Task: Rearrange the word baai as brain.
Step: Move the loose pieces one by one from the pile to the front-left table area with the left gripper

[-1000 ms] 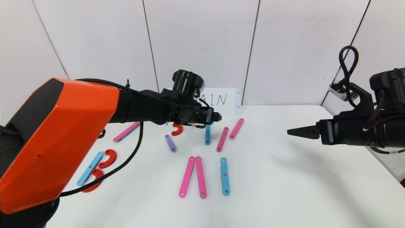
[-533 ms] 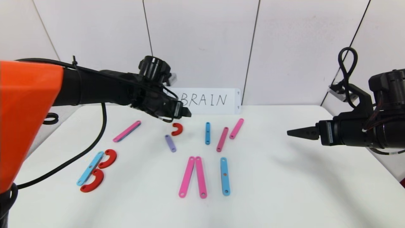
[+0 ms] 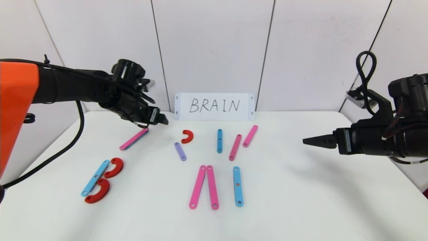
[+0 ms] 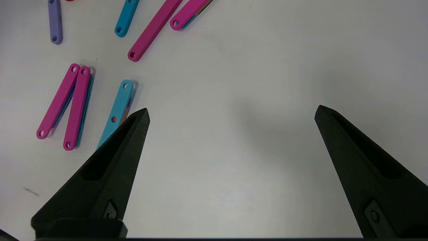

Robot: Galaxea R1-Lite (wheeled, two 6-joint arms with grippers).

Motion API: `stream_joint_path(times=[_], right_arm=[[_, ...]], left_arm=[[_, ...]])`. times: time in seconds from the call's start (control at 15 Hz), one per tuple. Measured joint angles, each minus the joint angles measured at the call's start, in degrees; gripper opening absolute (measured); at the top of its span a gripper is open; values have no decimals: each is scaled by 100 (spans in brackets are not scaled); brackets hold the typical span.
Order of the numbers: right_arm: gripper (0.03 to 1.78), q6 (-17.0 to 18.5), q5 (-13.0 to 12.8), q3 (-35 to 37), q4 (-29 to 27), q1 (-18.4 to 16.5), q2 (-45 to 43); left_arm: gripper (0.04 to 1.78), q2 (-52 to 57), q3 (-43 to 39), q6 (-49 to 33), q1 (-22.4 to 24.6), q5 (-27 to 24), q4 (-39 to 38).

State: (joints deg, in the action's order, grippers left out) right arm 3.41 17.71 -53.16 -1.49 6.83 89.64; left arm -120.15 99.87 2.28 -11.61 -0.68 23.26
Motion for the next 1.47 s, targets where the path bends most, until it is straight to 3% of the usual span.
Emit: stream_joint_path(times=[0.8,1.13,1.47], right_arm=[[173,11,26,27,1,-7,-9],[173,6,33,-13,1,-63,55],[173,9,28,-26,1,-82,127]], left_arm=[[174,-347,20,406,850,-2,166],[174,-625,38,940,1081,-9,323],[174,-984,199,940,1158,-50,333]])
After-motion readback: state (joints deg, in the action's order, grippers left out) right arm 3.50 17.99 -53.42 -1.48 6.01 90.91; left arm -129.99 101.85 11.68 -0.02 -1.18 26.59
